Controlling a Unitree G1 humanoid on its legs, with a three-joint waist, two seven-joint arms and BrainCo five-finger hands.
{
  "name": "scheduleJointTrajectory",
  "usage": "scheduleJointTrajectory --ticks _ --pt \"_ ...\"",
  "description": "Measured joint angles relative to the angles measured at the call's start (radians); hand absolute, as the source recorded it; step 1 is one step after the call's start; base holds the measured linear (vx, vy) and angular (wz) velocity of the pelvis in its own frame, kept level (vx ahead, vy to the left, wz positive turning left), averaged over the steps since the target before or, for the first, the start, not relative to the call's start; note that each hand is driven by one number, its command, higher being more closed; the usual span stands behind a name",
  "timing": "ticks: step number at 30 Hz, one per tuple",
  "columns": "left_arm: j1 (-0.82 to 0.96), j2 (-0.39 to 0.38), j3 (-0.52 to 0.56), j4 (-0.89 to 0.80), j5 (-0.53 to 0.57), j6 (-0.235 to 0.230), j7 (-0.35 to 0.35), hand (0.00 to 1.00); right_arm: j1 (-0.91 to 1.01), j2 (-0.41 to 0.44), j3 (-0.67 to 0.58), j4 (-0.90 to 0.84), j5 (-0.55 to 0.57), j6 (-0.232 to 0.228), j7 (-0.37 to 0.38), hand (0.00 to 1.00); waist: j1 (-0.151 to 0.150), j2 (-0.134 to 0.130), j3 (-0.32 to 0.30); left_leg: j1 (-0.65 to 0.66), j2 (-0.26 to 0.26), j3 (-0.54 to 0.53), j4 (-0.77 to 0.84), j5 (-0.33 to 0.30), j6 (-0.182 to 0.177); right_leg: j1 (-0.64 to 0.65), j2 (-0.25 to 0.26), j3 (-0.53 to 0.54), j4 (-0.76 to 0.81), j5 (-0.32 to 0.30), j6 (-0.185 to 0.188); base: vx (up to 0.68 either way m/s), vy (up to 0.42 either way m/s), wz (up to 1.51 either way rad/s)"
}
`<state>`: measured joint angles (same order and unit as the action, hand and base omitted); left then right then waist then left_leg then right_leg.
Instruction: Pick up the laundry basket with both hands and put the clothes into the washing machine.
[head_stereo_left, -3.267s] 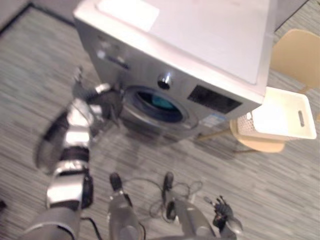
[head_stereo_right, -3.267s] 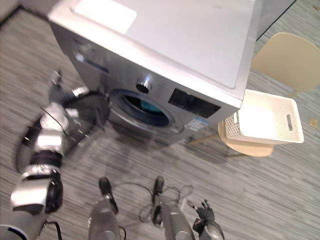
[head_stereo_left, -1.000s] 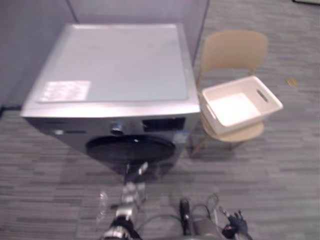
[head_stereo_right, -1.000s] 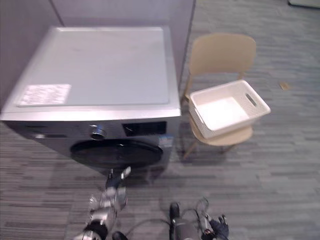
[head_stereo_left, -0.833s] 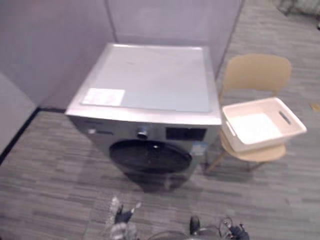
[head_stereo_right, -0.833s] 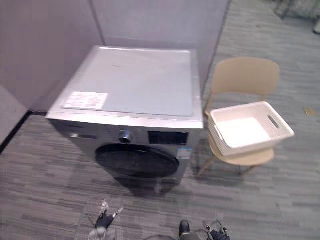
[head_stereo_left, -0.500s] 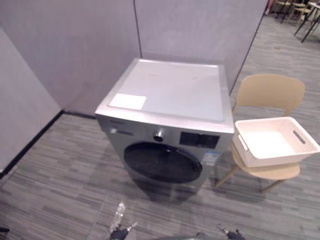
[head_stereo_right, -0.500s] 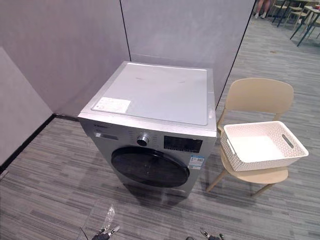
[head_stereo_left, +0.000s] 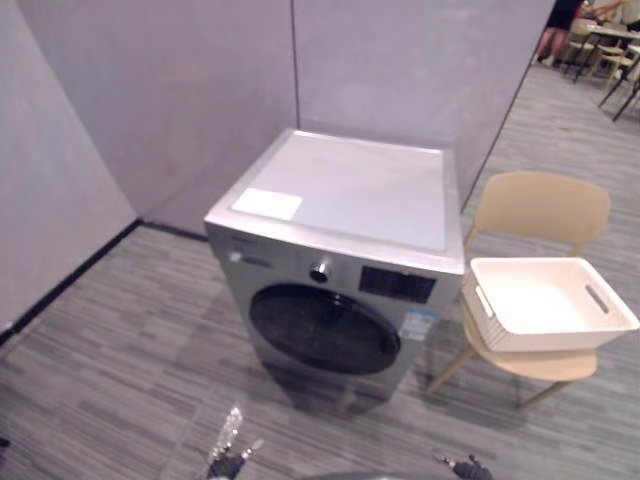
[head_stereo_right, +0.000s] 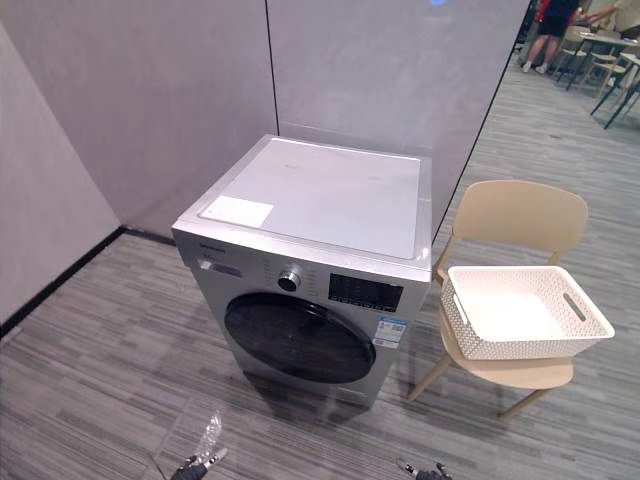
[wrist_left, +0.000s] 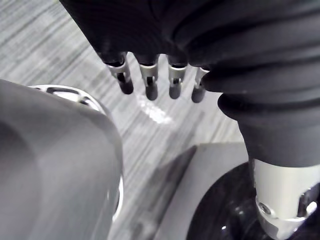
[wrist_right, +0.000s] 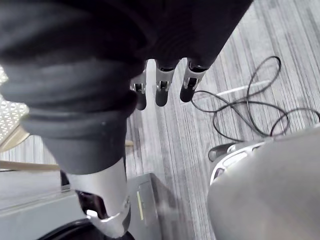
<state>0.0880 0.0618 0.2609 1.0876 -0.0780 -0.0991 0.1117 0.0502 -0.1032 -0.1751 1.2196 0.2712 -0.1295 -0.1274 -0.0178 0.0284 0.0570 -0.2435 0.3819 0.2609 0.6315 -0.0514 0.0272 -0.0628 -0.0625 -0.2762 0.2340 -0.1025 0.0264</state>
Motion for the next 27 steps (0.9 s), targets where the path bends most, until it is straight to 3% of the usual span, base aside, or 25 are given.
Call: scheduleJointTrajectory --ticks 1,2,3,5,6,8,9,12,17,18,19,20,21,22,24,26,27 --pt "-0.006 -0.001 0.009 0.0 -0.005 -0.001 0.0 0.0 -0.001 0.002 -0.005 0.004 -0.004 0.0 -0.001 0.0 0.006 -0.003 0.009 -0.014 -0.008 -0.028 0.019 0.012 -0.012 0.008 -0.009 0.0 0.006 -0.006 0.0 -0.01 -0.075 0.16" --pt "-0.01 -0.014 0.013 0.002 -0.02 0.0 0.0 0.0 0.001 -0.009 -0.016 0.015 -0.007 0.002 -0.005 0.0 0.007 -0.014 0.016 -0.027 -0.056 -0.077 0.042 -0.008 -0.05 0.007 -0.024 -0.006 0.014 -0.014 0.004 0.02 0.03 0.11" --pt "-0.009 -0.032 0.012 0.005 -0.028 0.001 -0.004 0.0 0.001 -0.025 -0.016 0.013 -0.009 0.004 -0.004 0.0 0.009 0.014 0.024 -0.018 -0.123 -0.081 0.014 -0.038 -0.081 0.006 -0.033 -0.004 0.015 -0.015 0.006 0.03 0.082 0.05" --pt "0.002 -0.039 0.01 0.013 -0.028 0.004 -0.015 0.0 0.001 -0.035 -0.013 0.01 -0.021 0.007 0.002 0.0 0.009 0.029 0.023 0.052 -0.159 -0.042 -0.146 -0.072 -0.09 -0.004 -0.047 0.005 0.017 -0.015 0.018 0.08 0.066 0.07" --pt "0.005 -0.041 0.007 0.013 -0.024 0.005 -0.026 0.0 -0.004 -0.045 -0.013 0.005 -0.047 0.009 0.004 0.0 0.009 0.036 0.018 0.094 -0.186 -0.003 -0.284 -0.074 -0.091 -0.027 -0.058 0.001 0.015 -0.006 0.033 0.09 0.041 0.26" --pt "0.004 -0.044 0.007 0.015 -0.014 0.006 -0.03 0.0 -0.01 -0.046 -0.013 0.001 -0.055 0.009 0.009 0.0 0.011 0.045 0.012 0.12 -0.2 0.011 -0.388 -0.065 -0.086 -0.043 -0.06 -0.007 0.017 0.002 0.035 0.06 0.034 0.29" --pt "0.0 -0.037 0.007 0.015 -0.001 0.003 -0.038 0.0 -0.015 -0.042 -0.012 0.004 -0.06 0.009 0.019 0.0 0.016 0.029 0.016 0.135 -0.227 0.009 -0.422 -0.048 -0.079 -0.046 -0.073 -0.004 0.016 0.001 0.038 0.08 0.042 0.21" --pt "-0.02 -0.029 -0.004 0.031 0.021 0.008 -0.044 0.0 -0.016 -0.035 -0.012 0.004 -0.073 0.009 0.023 0.0 0.031 0.018 0.013 0.156 -0.259 -0.008 -0.434 -0.054 -0.071 -0.024 -0.107 -0.018 0.045 -0.023 0.06 0.05 0.062 0.25" --pt "-0.028 -0.024 -0.111 0.05 0.017 0.006 -0.046 0.0 0.008 -0.024 -0.038 0.005 -0.079 0.023 0.031 0.0 0.025 -0.022 -0.034 0.215 -0.391 -0.068 -0.486 -0.093 -0.021 0.008 -0.263 -0.066 0.162 -0.12 0.137 0.14 0.107 0.54" --pt "-0.035 -0.014 -0.152 0.049 0.005 0.006 -0.044 0.0 0.015 -0.024 -0.065 0.006 -0.086 0.029 0.036 0.0 0.014 -0.036 -0.035 0.224 -0.436 -0.113 -0.481 -0.11 -0.004 -0.039 -0.33 -0.033 0.336 -0.119 0.131 0.23 0.161 0.94" --pt "-0.038 -0.01 -0.172 0.048 -0.001 0.006 -0.045 0.0 0.017 -0.024 -0.068 0.006 -0.086 0.03 0.035 0.0 0.005 -0.04 -0.033 0.226 -0.457 -0.135 -0.471 -0.114 0.001 -0.068 -0.353 -0.013 0.422 -0.101 0.1 0.23 0.193 1.32" --pt "-0.042 0.001 -0.207 0.04 -0.003 0.006 -0.045 0.0 0.016 -0.014 -0.095 0.002 -0.082 0.03 0.035 0.0 -0.003 -0.05 -0.027 0.234 -0.485 -0.188 -0.449 -0.119 0.021 -0.137 -0.383 0.062 0.595 -0.026 -0.02 0.15 0.148 1.06" --pt "-0.042 0.007 -0.224 0.031 -0.003 0.005 -0.045 0.0 0.013 -0.01 -0.099 -0.005 -0.081 0.03 0.034 0.0 -0.004 -0.058 -0.023 0.245 -0.491 -0.214 -0.443 -0.122 0.028 -0.169 -0.383 0.109 0.665 0.034 -0.066 0.16 0.114 1.13" --pt "-0.038 0.011 -0.238 0.015 -0.003 0.004 -0.045 0.0 0.012 0.0 -0.099 -0.016 -0.081 0.03 0.034 0.0 -0.011 -0.058 -0.018 0.26 -0.493 -0.247 -0.426 -0.135 0.048 -0.208 -0.354 0.186 0.746 0.06 -0.05 0.26 0.025 1.0" --pt "-0.039 0.03 -0.243 0.012 -0.001 0.004 -0.045 0.0 -0.005 0.037 -0.094 -0.036 -0.07 0.026 0.034 0.0 -0.021 -0.071 -0.014 0.261 -0.477 -0.364 -0.391 -0.16 0.058 -0.276 -0.146 0.34 0.783 -0.096 0.034 0.32 -0.035 1.47" --pt "-0.038 0.02 -0.22 0.01 0.001 0.003 -0.045 0.0 -0.003 0.053 -0.092 -0.061 -0.044 0.022 0.032 0.0 -0.017 -0.072 -0.002 0.291 -0.462 -0.425 -0.418 -0.157 0.053 -0.294 -0.074 0.351 0.681 -0.127 0.063 0.26 -0.099 1.16" --pt "-0.036 0.015 -0.208 0.011 0.003 0.004 -0.044 0.0 -0.003 0.063 -0.09 -0.077 -0.024 0.018 0.023 0.0 -0.014 -0.066 0.003 0.313 -0.449 -0.466 -0.428 -0.157 0.053 -0.292 -0.042 0.354 0.553 -0.128 0.066 0.28 -0.116 0.97"
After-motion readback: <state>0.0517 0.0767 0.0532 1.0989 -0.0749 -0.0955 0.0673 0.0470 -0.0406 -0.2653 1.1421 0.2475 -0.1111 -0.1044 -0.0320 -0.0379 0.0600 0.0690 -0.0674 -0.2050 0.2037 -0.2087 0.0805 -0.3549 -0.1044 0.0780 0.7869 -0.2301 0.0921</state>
